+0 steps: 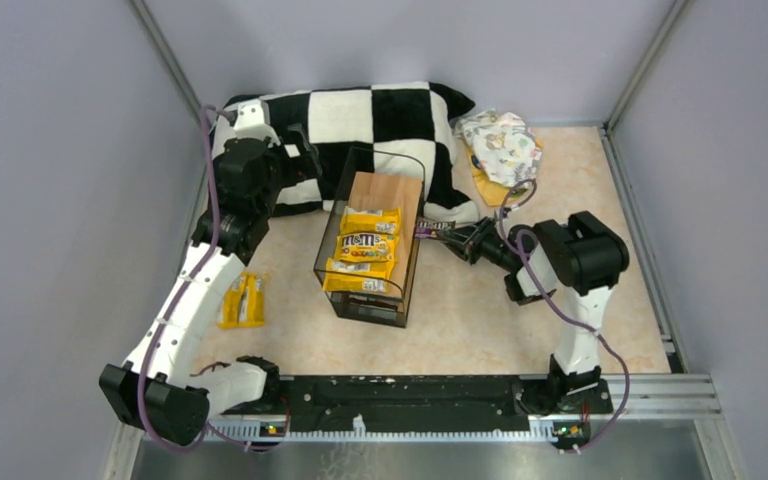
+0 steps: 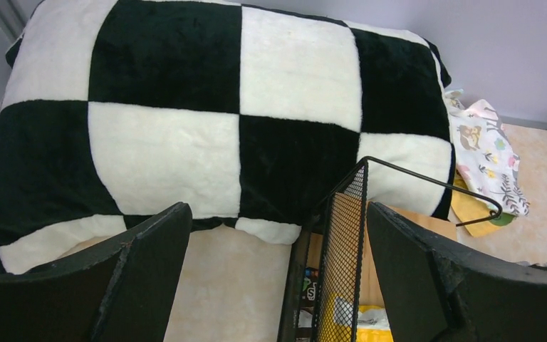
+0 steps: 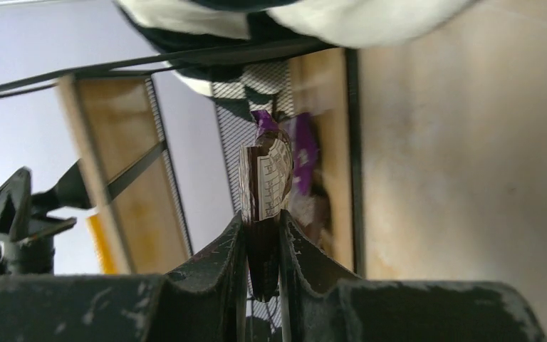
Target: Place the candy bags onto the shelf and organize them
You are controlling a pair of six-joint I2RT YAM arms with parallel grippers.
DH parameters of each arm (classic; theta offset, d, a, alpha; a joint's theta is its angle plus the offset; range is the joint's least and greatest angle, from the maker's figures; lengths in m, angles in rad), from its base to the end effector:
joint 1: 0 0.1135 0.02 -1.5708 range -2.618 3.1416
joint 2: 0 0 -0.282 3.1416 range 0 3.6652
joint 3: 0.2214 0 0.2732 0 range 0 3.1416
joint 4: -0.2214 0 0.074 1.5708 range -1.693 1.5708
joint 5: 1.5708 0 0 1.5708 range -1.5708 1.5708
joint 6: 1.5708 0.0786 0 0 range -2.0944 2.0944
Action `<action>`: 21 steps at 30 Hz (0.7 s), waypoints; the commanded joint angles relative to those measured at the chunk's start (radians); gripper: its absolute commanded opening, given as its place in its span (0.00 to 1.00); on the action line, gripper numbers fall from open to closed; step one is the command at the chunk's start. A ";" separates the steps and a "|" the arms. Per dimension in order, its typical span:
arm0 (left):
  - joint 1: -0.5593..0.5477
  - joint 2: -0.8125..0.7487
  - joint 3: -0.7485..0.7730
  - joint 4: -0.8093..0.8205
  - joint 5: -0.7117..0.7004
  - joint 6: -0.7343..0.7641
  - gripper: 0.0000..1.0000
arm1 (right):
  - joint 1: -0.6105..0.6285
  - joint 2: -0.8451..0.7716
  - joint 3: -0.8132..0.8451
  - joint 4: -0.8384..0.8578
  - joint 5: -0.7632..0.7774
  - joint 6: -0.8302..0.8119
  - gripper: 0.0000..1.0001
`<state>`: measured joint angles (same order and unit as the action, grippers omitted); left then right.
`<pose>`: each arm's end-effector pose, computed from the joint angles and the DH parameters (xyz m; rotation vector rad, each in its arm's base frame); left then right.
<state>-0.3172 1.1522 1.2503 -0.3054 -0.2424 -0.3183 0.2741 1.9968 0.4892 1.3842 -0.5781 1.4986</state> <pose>0.3022 -0.0793 0.4260 -0.1759 1.7697 -0.2440 0.3272 0.1366 0.0909 0.7086 1.9098 1.7192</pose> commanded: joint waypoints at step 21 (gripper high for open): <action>0.070 -0.112 -0.196 0.209 0.095 0.044 0.98 | 0.221 0.179 0.338 0.028 0.240 -0.028 0.09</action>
<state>-0.2508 1.0576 1.0706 -0.1638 -0.1673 -0.2813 0.4641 2.1605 0.7586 1.4418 -0.3954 1.5238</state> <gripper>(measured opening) 0.984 0.169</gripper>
